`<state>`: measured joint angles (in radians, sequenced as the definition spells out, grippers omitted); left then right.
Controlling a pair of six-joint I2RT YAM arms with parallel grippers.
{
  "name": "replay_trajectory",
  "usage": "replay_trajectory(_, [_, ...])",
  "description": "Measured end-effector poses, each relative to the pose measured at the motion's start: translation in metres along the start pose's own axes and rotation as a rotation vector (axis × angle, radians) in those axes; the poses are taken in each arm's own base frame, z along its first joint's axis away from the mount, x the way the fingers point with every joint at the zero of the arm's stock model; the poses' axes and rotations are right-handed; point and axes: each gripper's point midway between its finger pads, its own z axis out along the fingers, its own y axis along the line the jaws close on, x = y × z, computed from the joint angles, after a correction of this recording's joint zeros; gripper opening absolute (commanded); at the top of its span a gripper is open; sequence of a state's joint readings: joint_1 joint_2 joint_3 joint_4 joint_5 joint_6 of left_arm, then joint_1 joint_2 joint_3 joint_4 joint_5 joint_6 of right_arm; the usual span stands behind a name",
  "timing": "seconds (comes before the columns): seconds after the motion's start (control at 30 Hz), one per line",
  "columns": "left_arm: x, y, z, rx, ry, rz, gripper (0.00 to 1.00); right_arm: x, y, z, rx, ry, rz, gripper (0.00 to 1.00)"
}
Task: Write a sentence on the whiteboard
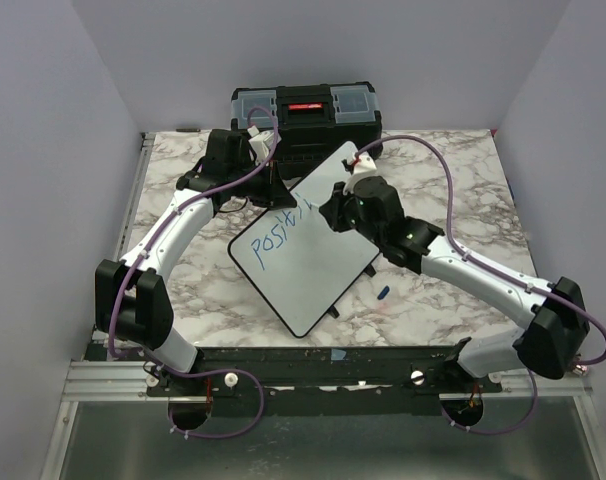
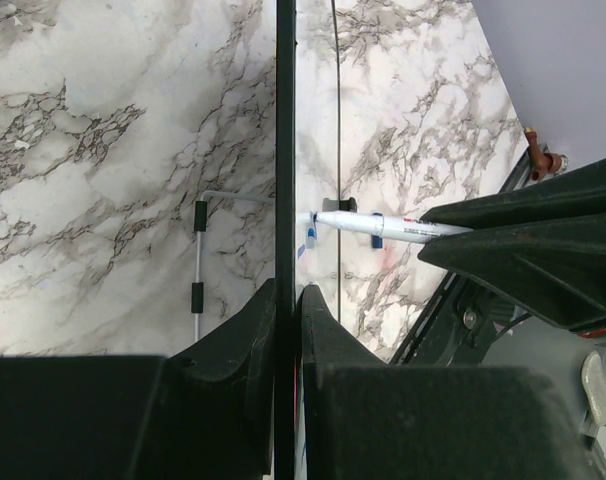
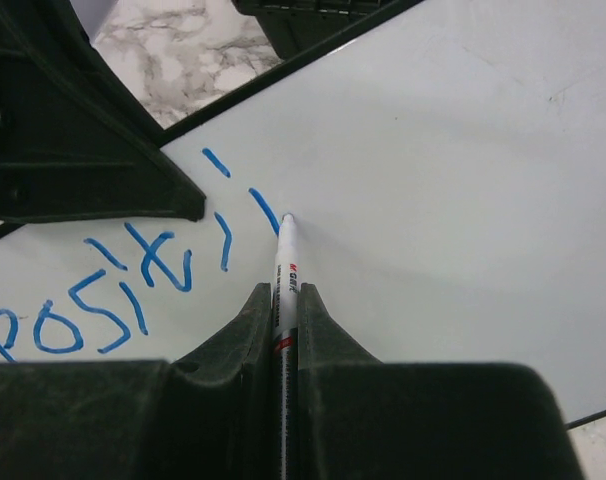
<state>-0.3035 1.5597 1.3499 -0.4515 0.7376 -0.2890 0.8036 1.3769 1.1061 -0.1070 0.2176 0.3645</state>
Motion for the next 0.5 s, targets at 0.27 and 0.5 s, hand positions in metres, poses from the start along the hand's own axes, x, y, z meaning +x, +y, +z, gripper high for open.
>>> replay_trajectory(0.27, [0.000, 0.000, 0.000, 0.000, 0.001, 0.001, 0.00, -0.022, 0.003, 0.010, 0.021, -0.040, -0.013, 0.01])
replay_trajectory(0.5, [0.000, -0.001, 0.001, 0.000, 0.001, 0.003, 0.00, -0.030, 0.003, 0.012, 0.034, -0.058, -0.035, 0.01])
